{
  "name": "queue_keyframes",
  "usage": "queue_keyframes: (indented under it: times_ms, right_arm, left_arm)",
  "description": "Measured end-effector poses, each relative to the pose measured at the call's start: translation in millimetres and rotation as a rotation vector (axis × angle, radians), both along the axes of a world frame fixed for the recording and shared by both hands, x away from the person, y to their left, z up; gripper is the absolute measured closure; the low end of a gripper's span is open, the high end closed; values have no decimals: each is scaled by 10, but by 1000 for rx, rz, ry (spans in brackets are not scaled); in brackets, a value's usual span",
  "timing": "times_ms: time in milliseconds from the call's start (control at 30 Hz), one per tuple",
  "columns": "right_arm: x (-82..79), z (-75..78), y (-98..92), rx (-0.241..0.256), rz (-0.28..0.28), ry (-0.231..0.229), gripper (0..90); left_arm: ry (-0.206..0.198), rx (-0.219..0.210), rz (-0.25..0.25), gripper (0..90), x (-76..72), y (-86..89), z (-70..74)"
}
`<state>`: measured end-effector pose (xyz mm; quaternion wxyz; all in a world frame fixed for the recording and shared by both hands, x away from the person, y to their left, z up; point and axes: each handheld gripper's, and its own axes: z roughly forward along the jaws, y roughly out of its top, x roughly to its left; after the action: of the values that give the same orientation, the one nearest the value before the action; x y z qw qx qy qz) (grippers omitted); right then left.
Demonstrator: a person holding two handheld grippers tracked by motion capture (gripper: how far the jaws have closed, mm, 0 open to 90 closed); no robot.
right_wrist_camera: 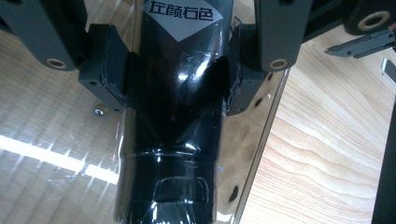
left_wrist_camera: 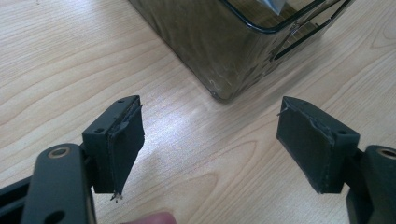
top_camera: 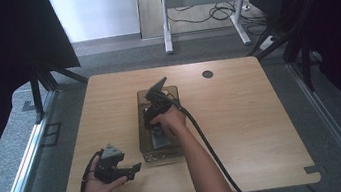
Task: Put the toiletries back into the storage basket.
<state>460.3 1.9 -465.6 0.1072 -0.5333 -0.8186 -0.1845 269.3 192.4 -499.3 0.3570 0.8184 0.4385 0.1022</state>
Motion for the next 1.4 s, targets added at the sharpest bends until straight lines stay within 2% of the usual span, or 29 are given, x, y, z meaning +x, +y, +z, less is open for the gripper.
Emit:
queue_keyframes:
  times_ms: [400, 600, 667, 933, 1400]
  right_arm:
    - [-2, -76, -8, 13, -64, 32, 465]
    - [-25, -94, -33, 52, -105, 46, 465]
    - [-38, -122, -44, 51, -126, 54, 466]
    - [-65, -159, -73, 58, -150, 68, 465]
    - [-76, -227, -33, 59, -161, 74, 465]
  left_arm:
    - [-1, -1, -4, 235, -1, -9, -3]
    - [-2, -5, -4, 235, -3, -9, 5]
    - [-7, -3, -9, 235, -3, -5, 11]
    - [-6, -11, -7, 235, 1, 8, 21]
    - [-4, -9, -10, 235, 9, -2, 12]
